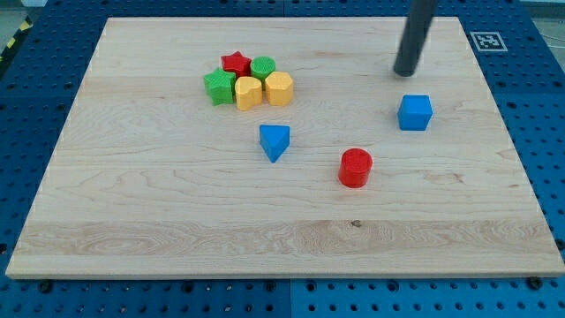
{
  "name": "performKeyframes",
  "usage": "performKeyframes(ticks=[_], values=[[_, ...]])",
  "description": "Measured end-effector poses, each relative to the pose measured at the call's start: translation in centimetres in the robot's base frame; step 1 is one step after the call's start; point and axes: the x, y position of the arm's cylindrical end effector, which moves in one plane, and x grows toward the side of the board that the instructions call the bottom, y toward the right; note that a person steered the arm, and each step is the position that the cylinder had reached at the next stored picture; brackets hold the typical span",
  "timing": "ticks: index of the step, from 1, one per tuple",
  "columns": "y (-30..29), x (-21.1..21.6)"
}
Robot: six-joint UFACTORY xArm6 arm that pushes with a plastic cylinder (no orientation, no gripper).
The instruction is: Move the blue cube to the top right of the blue triangle
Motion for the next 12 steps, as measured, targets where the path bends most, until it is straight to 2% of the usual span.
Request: performKeyframes(ticks=[3,6,10,12], values=[[1.5,3.3],[4.0,4.8],[4.0,5.8],[4.0,8.0]])
